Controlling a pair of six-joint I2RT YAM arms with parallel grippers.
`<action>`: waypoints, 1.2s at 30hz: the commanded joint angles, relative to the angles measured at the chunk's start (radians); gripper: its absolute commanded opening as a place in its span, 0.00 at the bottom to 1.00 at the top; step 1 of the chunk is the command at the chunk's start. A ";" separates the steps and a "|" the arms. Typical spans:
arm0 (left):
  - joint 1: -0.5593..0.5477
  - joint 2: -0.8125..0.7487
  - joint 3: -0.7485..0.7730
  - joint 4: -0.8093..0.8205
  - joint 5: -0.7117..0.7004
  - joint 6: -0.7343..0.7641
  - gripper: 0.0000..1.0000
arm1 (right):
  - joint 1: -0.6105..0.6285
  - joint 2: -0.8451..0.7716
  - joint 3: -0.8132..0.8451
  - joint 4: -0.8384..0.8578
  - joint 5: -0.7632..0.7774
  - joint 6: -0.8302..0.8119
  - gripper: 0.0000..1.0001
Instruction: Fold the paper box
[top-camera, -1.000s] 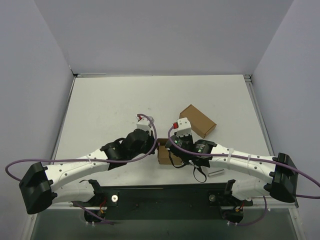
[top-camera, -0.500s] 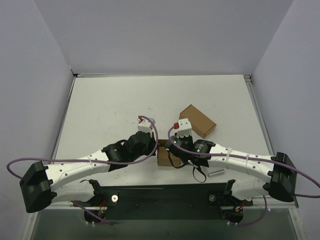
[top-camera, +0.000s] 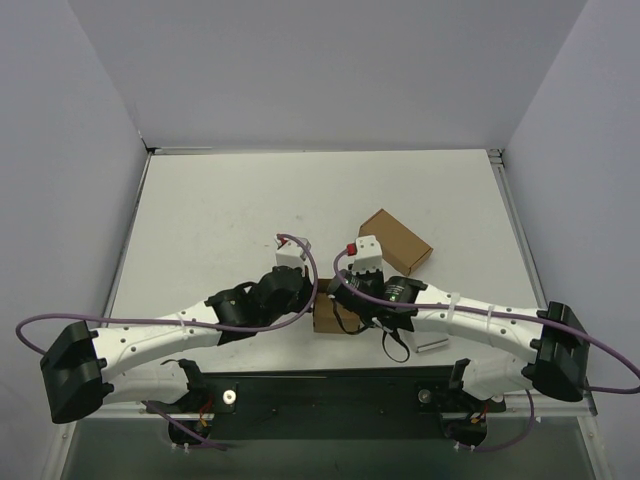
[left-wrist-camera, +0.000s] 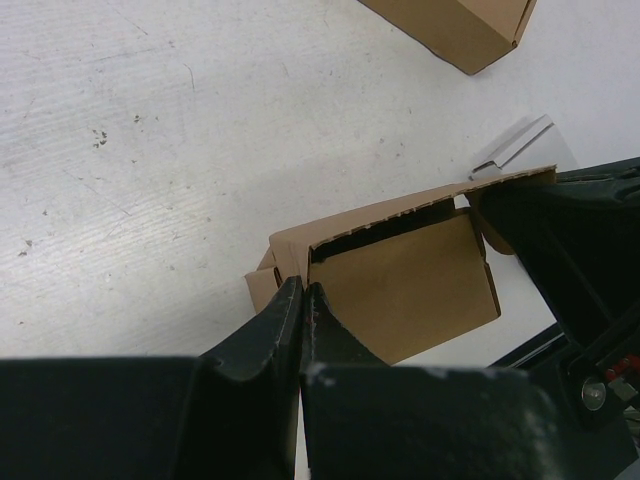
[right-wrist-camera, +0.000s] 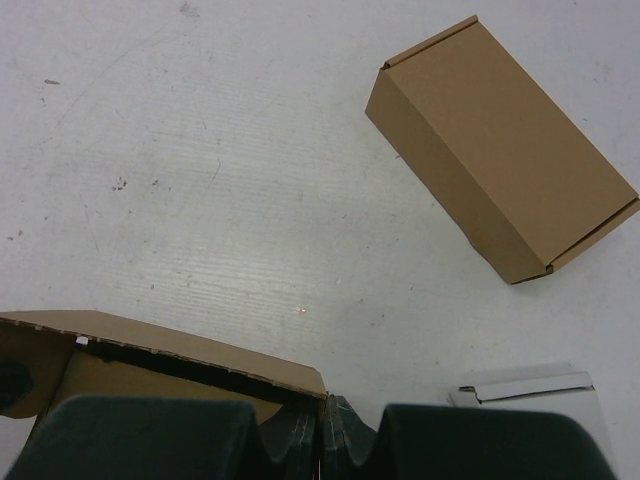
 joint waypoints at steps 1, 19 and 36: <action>-0.046 0.004 0.008 0.146 0.089 -0.041 0.00 | 0.009 0.034 0.068 0.090 -0.092 0.044 0.00; -0.053 -0.009 -0.001 0.135 0.066 -0.037 0.00 | 0.000 0.046 0.063 0.122 -0.120 0.041 0.00; -0.058 -0.042 -0.052 0.131 0.061 -0.047 0.00 | 0.077 -0.026 -0.115 0.179 -0.020 0.077 0.00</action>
